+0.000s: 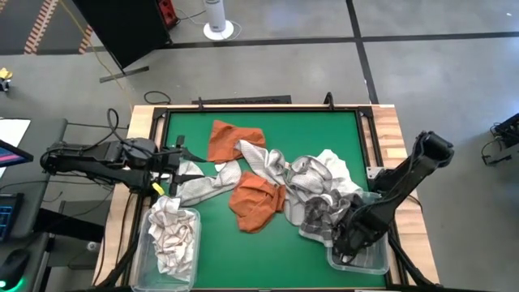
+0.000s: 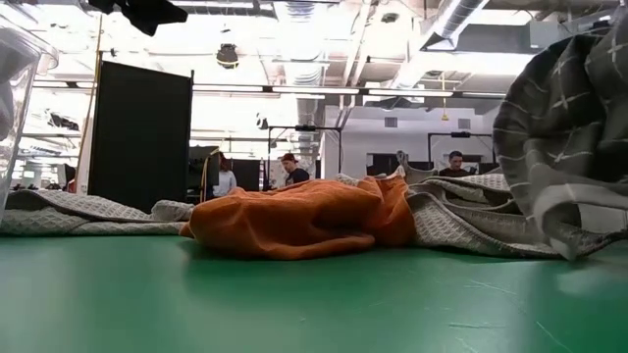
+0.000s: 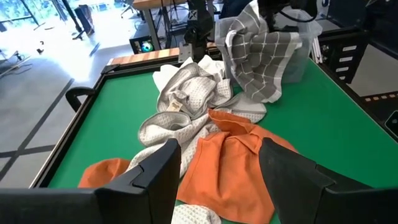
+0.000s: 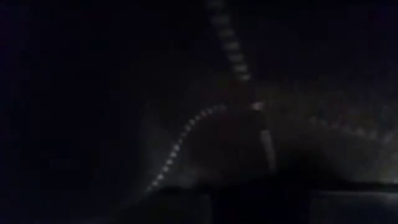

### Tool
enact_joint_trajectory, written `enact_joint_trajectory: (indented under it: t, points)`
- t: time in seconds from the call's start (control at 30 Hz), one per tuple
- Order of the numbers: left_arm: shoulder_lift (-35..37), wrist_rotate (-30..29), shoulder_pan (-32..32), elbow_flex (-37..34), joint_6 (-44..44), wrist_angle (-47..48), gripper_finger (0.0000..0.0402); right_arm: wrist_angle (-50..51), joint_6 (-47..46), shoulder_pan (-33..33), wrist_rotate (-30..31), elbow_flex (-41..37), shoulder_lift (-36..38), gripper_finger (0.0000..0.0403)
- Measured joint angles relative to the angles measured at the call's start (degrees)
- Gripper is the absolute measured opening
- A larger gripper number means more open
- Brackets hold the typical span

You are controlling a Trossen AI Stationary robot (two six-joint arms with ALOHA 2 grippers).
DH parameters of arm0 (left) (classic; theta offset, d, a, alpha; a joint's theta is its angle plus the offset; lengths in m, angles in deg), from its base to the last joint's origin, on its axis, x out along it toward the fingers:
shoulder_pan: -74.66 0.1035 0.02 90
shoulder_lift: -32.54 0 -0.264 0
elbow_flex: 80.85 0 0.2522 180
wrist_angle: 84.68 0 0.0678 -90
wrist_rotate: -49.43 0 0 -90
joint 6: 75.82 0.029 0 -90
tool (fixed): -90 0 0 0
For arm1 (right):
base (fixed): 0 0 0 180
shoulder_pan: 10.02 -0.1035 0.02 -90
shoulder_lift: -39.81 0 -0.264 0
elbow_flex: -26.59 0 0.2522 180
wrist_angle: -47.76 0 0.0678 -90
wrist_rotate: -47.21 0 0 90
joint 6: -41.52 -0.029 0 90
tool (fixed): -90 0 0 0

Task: Sort towels by color in basket
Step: Put the gray squared towel into the right transparent bin

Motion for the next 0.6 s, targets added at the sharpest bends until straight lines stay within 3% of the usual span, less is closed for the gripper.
enact_joint_trajectory:
  t: [0.2, 0.4, 0.6]
  points:
    - [-0.28, 0.0, 0.0, 0.0, 0.02, -0.04, 0.0208, 4.58, 0.04, 1.95, -2.16, 2.23, 3.72, 0.0115]
    - [-0.28, 0.0, 0.0, 0.0, -0.02, -0.13, 0.0208, 19.03, -6.26, 2.63, -2.34, 10.55, 10.13, 0.02]
    - [-0.28, 0.0, 0.0, 0.0, 0.04, -0.12, 0.0208, 31.09, -9.52, 3.73, -0.54, 23.92, 12.03, 0.0227]
